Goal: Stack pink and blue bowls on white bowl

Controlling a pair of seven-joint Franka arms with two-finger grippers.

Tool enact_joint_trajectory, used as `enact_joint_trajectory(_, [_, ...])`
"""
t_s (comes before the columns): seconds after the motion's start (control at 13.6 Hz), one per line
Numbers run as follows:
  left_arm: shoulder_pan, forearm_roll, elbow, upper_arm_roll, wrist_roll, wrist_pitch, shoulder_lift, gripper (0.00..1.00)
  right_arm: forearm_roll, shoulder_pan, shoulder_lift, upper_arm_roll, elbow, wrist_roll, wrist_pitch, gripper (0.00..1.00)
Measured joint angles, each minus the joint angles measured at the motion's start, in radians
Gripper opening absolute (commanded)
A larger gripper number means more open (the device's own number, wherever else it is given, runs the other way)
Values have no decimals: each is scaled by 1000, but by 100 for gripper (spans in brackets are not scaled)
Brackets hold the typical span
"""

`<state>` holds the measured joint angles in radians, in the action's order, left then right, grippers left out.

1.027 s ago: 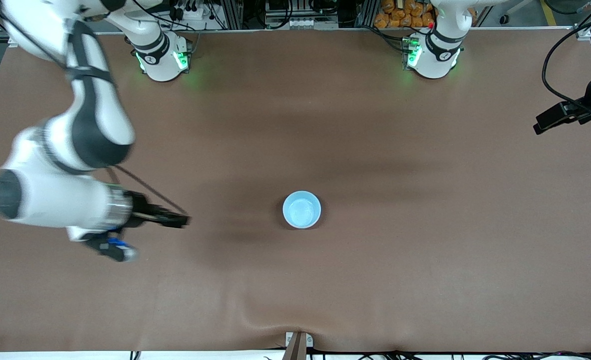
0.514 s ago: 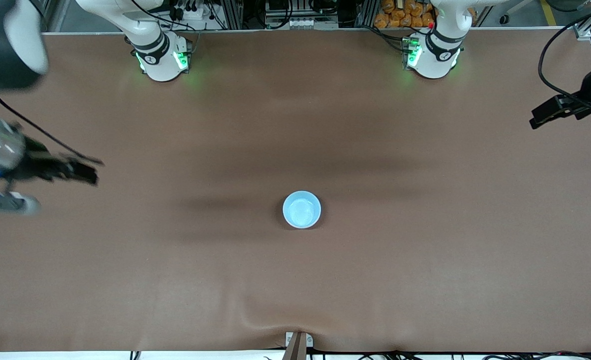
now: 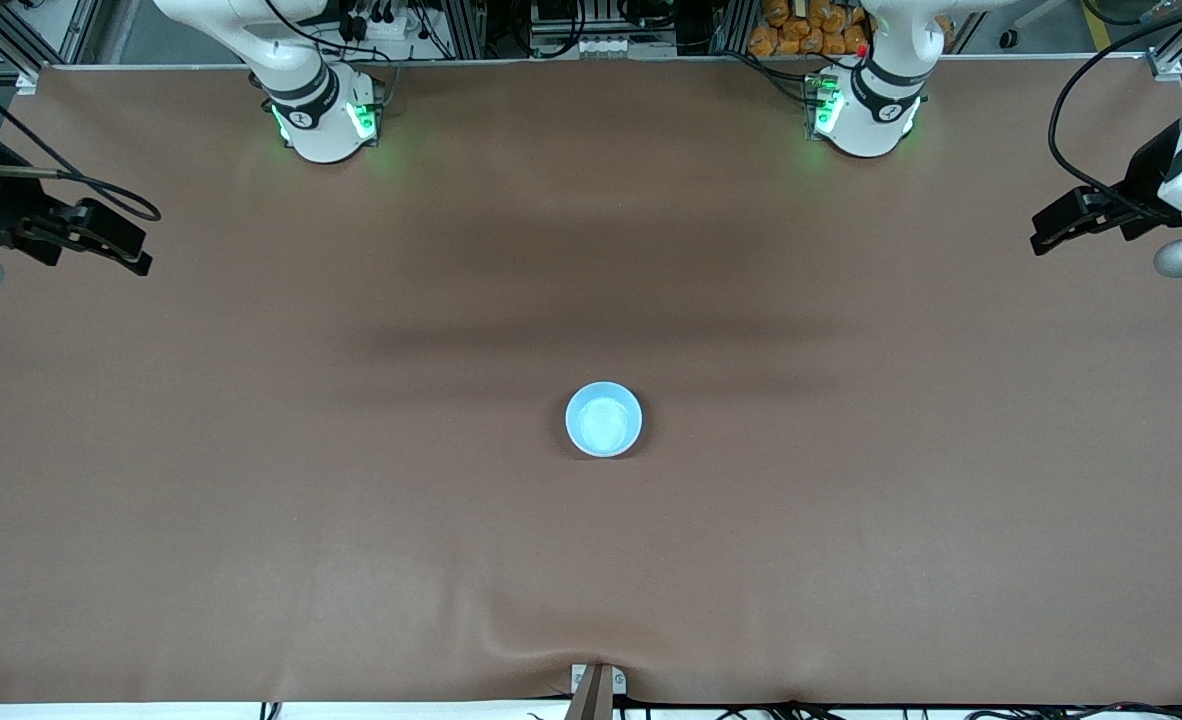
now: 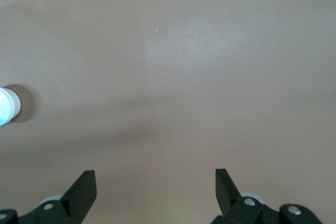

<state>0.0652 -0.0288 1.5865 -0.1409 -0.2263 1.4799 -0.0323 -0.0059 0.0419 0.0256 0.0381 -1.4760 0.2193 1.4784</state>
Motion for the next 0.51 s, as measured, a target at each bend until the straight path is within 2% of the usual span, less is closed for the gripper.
enact_joint_trajectory(0.15, [0, 0, 3, -7, 0, 0, 0, 100, -1, -2, -17, -33, -47, -38, 11, 100])
enact_joint_trajectory(0.51, [0, 0, 4, -24, 0, 0, 0, 100, -8, -10, -18, -58, -34, -171, 16, 100])
